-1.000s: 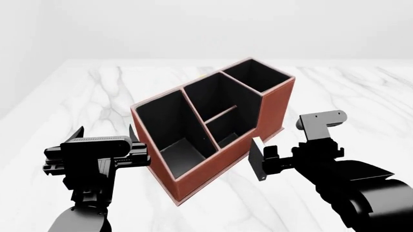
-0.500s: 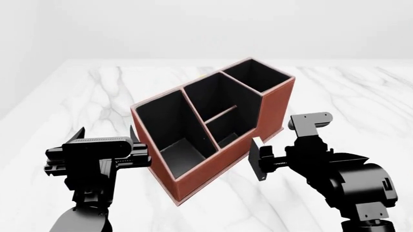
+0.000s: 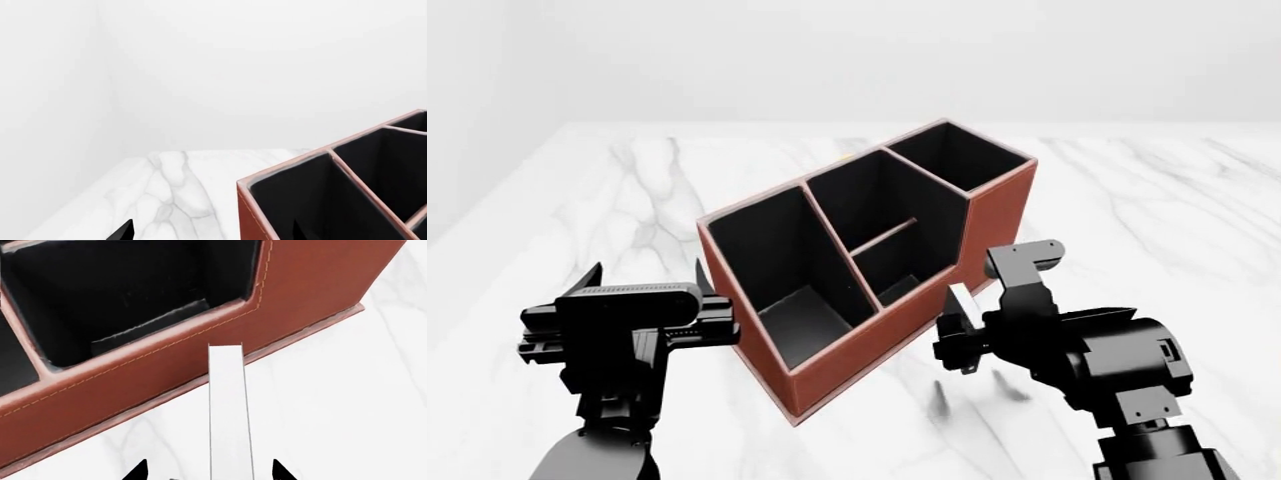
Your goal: Pick up the book and place it in the left compartment of the caddy.
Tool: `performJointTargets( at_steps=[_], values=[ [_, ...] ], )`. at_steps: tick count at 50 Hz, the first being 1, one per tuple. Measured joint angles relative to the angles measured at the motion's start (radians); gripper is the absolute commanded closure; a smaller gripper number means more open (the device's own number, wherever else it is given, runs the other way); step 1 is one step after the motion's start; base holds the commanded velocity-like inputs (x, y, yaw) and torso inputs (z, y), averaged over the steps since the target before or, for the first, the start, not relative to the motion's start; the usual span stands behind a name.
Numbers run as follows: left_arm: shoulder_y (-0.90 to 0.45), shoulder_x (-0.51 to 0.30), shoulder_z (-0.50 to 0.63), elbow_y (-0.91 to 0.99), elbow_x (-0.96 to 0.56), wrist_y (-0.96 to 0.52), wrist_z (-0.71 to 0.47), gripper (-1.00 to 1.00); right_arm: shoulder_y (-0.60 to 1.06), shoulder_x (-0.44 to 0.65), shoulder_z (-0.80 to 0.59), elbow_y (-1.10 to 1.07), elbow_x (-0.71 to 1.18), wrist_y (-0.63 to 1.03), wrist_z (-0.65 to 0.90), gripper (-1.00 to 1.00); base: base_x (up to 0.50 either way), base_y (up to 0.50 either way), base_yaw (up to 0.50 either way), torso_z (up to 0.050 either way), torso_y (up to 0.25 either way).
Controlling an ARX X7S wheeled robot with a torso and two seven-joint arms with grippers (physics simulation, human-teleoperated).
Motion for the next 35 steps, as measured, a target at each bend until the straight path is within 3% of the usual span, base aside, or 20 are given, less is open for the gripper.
performJointTargets(
  at_steps=[15, 21, 24, 28, 35],
  values=[
    [0.016, -0.007, -0.004, 0.008, -0.007, 0.005, -0.009, -1.00, 0.049, -0.025, 0.014, 0.176, -0.019, -0.068, 0.018, 1.00, 0.00, 0.00, 0.00, 0.000, 0.000],
    [0.019, -0.009, -0.003, 0.008, -0.010, 0.008, -0.013, -1.00, 0.039, -0.026, 0.023, 0.150, -0.012, -0.060, 0.035, 1.00, 0.00, 0.00, 0.00, 0.000, 0.000],
    [0.018, -0.010, -0.002, 0.009, -0.011, 0.006, -0.014, -1.00, 0.026, -0.016, 0.060, 0.041, 0.017, 0.027, 0.075, 1.00, 0.00, 0.00, 0.00, 0.000, 0.000],
    [0.019, -0.012, -0.002, 0.013, -0.013, 0.005, -0.016, -1.00, 0.037, 0.034, 0.097, -0.174, 0.212, 0.137, 0.237, 1.00, 0.00, 0.00, 0.00, 0.000, 0.000],
    [0.023, -0.016, -0.003, 0.014, -0.016, 0.009, -0.019, -1.00, 0.264, 0.217, -0.071, -0.440, 0.769, 0.071, 0.674, 1.00, 0.00, 0.00, 0.00, 0.000, 0.002]
  ],
)
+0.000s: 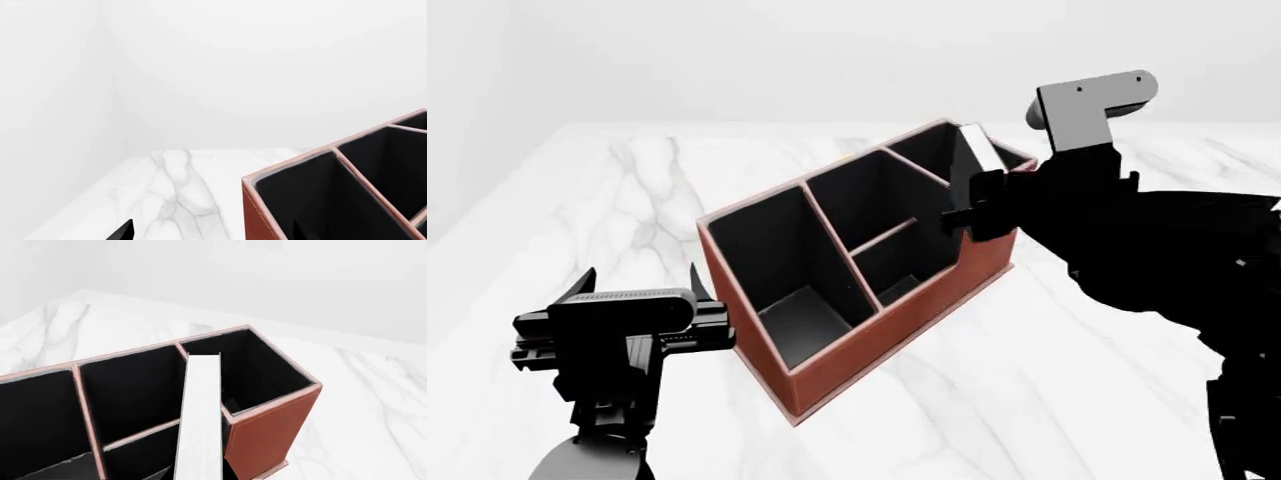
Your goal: Pick up the book and place it in the left compartment of the caddy.
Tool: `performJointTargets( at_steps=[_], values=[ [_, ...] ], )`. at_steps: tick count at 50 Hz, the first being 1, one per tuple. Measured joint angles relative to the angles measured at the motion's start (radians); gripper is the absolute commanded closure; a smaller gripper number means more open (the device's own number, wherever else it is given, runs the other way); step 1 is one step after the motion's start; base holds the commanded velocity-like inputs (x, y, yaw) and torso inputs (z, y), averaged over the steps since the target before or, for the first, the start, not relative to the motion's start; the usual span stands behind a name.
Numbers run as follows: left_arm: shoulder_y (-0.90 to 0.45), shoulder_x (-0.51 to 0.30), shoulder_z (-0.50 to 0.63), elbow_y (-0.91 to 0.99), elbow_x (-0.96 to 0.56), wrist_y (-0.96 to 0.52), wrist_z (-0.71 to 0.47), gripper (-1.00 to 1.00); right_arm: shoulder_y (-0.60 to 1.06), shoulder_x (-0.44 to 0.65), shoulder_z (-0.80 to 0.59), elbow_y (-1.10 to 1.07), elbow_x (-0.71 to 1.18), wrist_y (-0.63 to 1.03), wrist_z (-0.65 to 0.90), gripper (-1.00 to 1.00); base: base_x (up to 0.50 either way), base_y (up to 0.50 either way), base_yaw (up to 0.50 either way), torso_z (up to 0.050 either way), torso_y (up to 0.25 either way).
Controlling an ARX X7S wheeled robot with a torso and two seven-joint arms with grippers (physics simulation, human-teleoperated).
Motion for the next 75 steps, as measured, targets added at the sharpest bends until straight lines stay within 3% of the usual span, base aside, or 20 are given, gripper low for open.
performJointTargets(
  at_steps=[9, 20, 50, 75],
  values=[
    [0.002, -0.004, 0.000, 0.002, -0.004, 0.003, -0.004, -1.00, 0.145, 0.097, -0.126, -0.162, 0.536, -0.061, 0.250, 1.00, 0.00, 0.00, 0.00, 0.000, 0.000],
    [0.000, -0.008, 0.001, 0.005, -0.009, 0.001, -0.009, -1.00, 0.236, 0.100, -0.198, -0.158, 0.765, -0.078, 0.292, 1.00, 0.00, 0.00, 0.00, 0.000, 0.001],
    [0.000, -0.017, 0.005, 0.009, -0.020, 0.003, -0.024, -1.00, 0.255, -0.128, -0.445, 0.304, 0.335, -0.197, -0.152, 1.00, 0.00, 0.00, 0.00, 0.000, 0.001],
    [-0.006, -0.024, 0.015, 0.002, -0.027, 0.007, -0.031, -1.00, 0.179, -0.214, -0.534, 0.358, 0.210, -0.307, -0.284, 1.00, 0.00, 0.00, 0.00, 0.000, 0.002]
  ],
)
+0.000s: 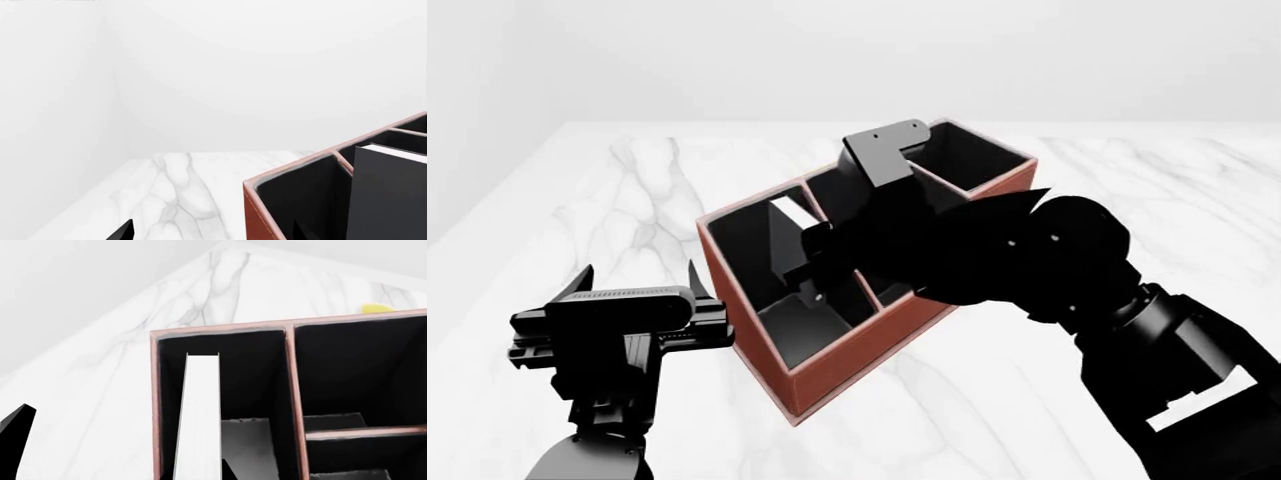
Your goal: Pick up the book and place it in the left compartment of the caddy.
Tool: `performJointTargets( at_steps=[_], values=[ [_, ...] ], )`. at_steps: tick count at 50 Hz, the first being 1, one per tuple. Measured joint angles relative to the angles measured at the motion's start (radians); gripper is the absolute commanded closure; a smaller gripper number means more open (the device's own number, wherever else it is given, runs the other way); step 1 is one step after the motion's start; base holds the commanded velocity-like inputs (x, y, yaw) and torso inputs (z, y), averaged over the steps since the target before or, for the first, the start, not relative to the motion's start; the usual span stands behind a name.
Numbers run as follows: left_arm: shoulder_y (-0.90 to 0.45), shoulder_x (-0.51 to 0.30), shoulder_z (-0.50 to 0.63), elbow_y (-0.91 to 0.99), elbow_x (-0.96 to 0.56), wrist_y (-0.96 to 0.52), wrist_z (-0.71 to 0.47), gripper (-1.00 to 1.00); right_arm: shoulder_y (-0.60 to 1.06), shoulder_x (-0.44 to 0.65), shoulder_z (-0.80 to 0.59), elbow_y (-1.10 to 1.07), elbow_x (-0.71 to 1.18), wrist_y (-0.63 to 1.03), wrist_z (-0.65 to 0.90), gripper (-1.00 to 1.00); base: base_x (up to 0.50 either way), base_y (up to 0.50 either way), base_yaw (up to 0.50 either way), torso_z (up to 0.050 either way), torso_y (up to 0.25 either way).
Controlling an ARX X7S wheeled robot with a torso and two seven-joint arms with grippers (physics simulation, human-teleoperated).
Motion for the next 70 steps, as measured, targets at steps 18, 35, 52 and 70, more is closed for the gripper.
performJointTargets(
  at_steps=[18, 35, 52, 70],
  values=[
    [0.004, -0.006, 0.004, 0.003, -0.006, 0.005, -0.006, -1.00, -0.060, -0.059, -0.098, 0.143, -0.181, -0.168, -0.125, 1.00, 0.00, 0.00, 0.00, 0.000, 0.001],
    [0.006, -0.010, 0.011, -0.002, -0.011, 0.013, -0.011, -1.00, -0.115, -0.115, -0.179, 0.293, -0.300, -0.299, -0.222, 1.00, 0.00, 0.00, 0.00, 0.001, 0.001],
    [0.004, -0.016, 0.015, -0.002, -0.017, 0.014, -0.017, -1.00, -0.128, -0.139, -0.199, 0.367, -0.333, -0.347, -0.254, 1.00, 0.00, 0.00, 0.00, 0.000, 0.001],
    [0.005, -0.021, 0.017, 0.000, -0.024, 0.014, -0.024, -1.00, -0.113, -0.144, -0.171, 0.367, -0.344, -0.350, -0.261, -1.00, 0.00, 0.00, 0.00, 0.000, 0.001]
  ],
)
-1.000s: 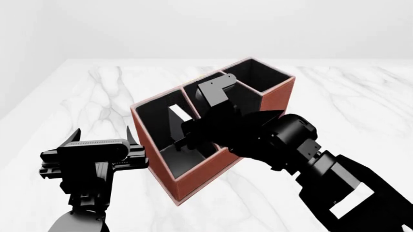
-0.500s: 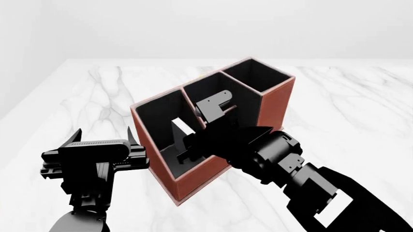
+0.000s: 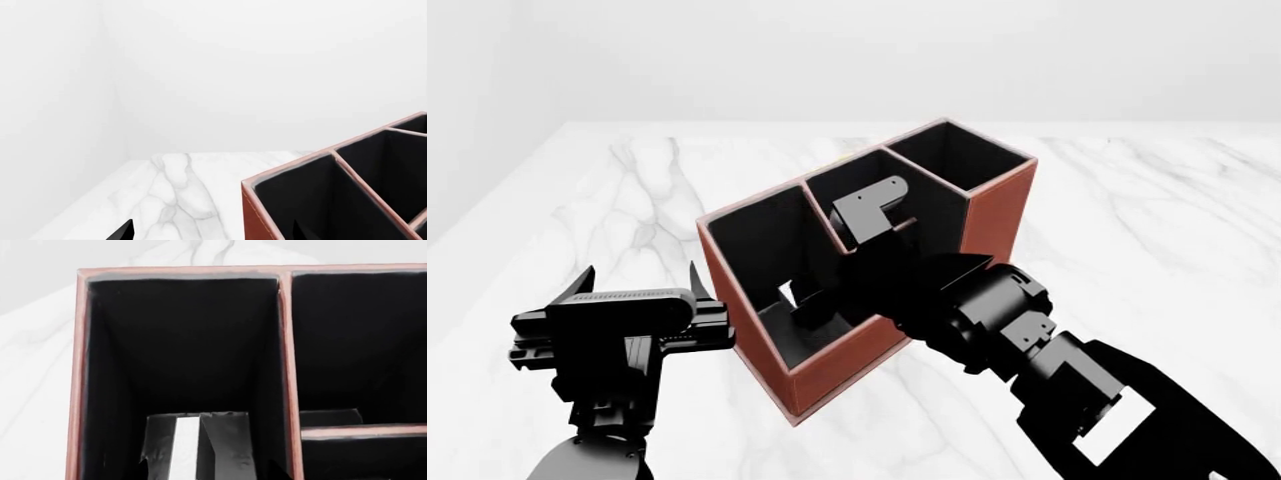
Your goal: Pick up the book and place it in the left compartment of the caddy.
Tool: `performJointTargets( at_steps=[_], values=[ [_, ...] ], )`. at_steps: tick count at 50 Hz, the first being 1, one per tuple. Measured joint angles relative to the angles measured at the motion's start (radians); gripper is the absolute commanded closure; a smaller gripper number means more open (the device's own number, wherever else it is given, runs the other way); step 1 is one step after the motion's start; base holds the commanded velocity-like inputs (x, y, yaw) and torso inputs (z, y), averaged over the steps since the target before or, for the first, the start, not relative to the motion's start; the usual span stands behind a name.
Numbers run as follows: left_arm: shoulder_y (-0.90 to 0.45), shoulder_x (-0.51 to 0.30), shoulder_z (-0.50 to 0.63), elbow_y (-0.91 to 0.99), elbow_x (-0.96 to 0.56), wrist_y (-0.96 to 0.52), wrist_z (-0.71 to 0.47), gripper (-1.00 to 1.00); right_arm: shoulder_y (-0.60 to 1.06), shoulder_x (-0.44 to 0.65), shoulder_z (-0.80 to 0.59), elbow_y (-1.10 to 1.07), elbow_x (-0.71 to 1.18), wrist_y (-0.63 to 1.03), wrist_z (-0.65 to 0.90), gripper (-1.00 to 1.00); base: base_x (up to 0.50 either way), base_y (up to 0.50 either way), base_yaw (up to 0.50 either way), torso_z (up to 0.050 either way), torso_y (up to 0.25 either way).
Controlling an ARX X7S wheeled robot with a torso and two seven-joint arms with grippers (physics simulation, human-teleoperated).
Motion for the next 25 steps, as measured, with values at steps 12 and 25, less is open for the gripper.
performJointTargets(
  at_steps=[12, 25],
  values=[
    [0.001, -0.004, 0.002, 0.002, -0.005, 0.000, -0.005, -1.00, 0.009, 0.013, 0.018, -0.034, 0.012, 0.011, 0.021, -1.00, 0.00, 0.00, 0.00, 0.000, 0.000],
    [0.002, -0.008, 0.004, 0.005, -0.010, -0.001, -0.009, -1.00, 0.061, 0.147, 0.130, -0.305, 0.105, 0.082, 0.224, -1.00, 0.00, 0.00, 0.00, 0.000, 0.000]
  ],
)
